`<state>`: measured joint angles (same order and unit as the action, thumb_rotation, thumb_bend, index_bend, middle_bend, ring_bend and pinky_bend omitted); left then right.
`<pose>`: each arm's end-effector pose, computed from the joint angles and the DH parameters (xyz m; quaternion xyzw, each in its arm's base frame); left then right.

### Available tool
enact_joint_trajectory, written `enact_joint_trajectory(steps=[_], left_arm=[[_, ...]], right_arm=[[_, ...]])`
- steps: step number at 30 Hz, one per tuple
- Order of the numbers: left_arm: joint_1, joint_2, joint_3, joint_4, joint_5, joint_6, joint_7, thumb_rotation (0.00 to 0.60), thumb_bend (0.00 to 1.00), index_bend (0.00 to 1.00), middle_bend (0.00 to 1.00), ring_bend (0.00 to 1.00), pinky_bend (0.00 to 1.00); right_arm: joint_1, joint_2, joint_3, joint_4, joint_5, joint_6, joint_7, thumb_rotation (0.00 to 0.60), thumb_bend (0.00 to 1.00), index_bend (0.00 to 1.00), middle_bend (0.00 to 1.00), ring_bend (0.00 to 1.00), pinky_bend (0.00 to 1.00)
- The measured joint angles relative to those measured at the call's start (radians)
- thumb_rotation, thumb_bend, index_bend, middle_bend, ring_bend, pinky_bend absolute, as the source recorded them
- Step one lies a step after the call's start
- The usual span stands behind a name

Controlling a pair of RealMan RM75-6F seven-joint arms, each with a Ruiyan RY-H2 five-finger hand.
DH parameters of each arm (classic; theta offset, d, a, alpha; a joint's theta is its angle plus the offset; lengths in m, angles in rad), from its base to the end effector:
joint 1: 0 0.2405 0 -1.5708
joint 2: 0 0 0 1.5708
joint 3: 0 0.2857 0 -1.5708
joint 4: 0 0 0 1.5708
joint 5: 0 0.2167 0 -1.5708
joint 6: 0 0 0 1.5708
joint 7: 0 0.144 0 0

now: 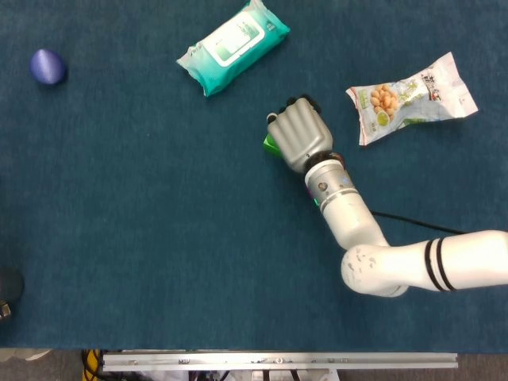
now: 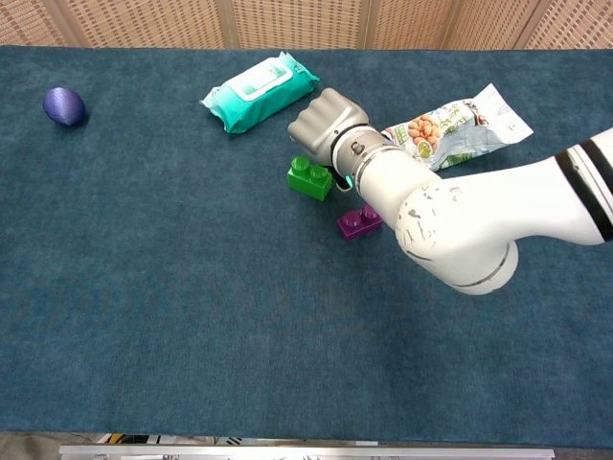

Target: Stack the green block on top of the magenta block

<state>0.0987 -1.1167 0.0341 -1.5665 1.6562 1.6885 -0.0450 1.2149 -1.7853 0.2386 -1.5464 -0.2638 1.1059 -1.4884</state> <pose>-0.3480 0.1018 0.1770 -0.5827 -0.3764 -0.3997 0.5992 -0.0302 -0.3636 -0.1045 0.8620 -0.1606 0.1083 0.4684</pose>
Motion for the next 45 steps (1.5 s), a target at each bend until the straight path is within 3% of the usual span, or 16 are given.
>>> enact_joint_trajectory(steps=[5,13,26,38,42,45], left_arm=[[0.003,0.001,0.000,0.000,-0.004,0.004,-0.003,0.600,0.29,0.26,0.28,0.29,0.18],[0.005,0.003,-0.001,0.000,-0.007,0.010,-0.010,0.600,0.29,0.26,0.28,0.29,0.18],[0.009,0.005,-0.003,0.009,-0.015,0.015,-0.023,0.600,0.29,0.26,0.28,0.29,0.18],[0.012,0.005,-0.002,0.013,-0.013,0.020,-0.027,0.600,0.29,0.26,0.28,0.29,0.18],[0.013,0.004,-0.002,0.015,-0.015,0.019,-0.026,0.600,0.29,0.26,0.28,0.29,0.18],[0.012,0.004,-0.002,0.015,-0.013,0.020,-0.026,0.600,0.29,0.26,0.28,0.29,0.18]], right_arm=[[0.049,-0.019,0.011,0.023,0.089,0.000,-0.001,0.600,0.00,0.32,0.40,0.28,0.40],[0.071,-0.038,-0.001,0.072,0.097,-0.049,0.026,0.600,0.00,0.32,0.40,0.28,0.40],[0.110,-0.066,-0.037,0.138,0.050,-0.164,0.125,0.600,0.00,0.33,0.40,0.28,0.40],[0.113,-0.067,-0.109,0.187,-0.060,-0.149,0.188,0.600,0.02,0.41,0.40,0.28,0.40],[0.113,-0.070,-0.119,0.197,-0.070,-0.147,0.197,0.600,0.10,0.44,0.41,0.28,0.40],[0.114,-0.076,-0.127,0.211,-0.076,-0.145,0.199,0.600,0.11,0.46,0.41,0.28,0.40]])
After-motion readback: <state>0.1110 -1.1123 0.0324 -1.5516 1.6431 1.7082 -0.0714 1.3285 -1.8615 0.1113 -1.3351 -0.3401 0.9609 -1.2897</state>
